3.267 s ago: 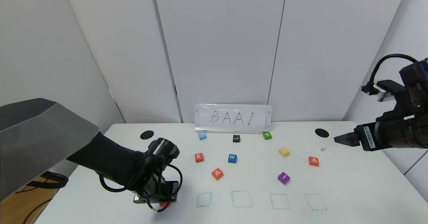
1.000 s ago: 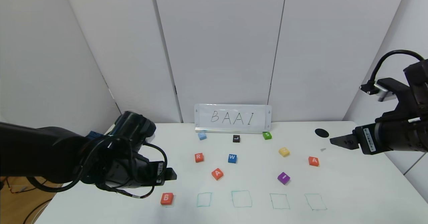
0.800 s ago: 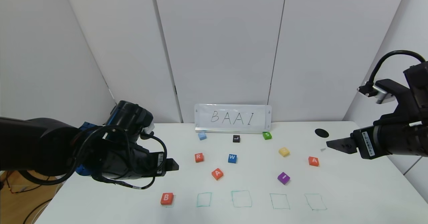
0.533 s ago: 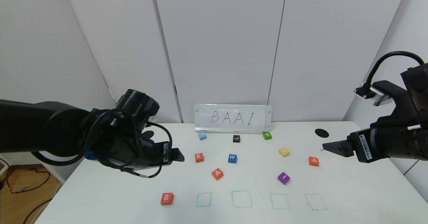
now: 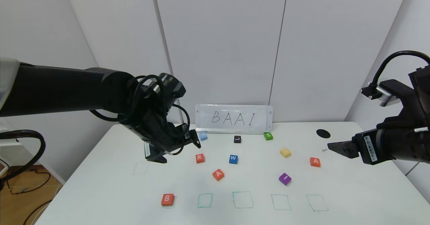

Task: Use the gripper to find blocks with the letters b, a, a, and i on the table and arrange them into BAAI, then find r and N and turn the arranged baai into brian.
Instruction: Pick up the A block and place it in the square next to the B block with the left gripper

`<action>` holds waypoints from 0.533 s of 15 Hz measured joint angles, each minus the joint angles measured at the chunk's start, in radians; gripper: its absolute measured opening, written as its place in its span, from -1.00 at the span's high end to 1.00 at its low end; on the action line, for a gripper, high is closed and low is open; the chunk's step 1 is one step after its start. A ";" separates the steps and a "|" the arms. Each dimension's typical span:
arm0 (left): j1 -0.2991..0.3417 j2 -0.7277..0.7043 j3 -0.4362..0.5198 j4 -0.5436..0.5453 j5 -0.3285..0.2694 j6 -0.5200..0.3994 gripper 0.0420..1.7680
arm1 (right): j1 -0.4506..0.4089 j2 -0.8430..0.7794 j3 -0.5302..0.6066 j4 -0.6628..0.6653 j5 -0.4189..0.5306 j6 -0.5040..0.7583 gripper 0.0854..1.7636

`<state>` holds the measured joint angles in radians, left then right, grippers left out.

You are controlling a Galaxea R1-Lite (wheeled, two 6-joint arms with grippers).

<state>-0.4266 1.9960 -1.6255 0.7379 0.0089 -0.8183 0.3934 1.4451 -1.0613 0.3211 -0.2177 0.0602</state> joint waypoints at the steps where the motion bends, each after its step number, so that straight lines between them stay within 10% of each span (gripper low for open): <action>1: -0.007 0.027 -0.076 0.062 -0.005 -0.041 -0.93 | 0.001 -0.003 0.001 0.000 0.000 0.000 -1.01; 4: -0.042 0.119 -0.301 0.248 -0.011 -0.131 -0.93 | 0.002 -0.008 0.006 0.000 0.000 -0.001 -1.01; 8: -0.112 0.227 -0.370 0.263 0.005 -0.201 -0.93 | 0.005 -0.021 0.011 0.002 0.001 -0.003 -1.01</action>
<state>-0.5387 2.2230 -1.9951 1.0013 0.0143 -1.0189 0.3987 1.4238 -1.0500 0.3228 -0.2168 0.0568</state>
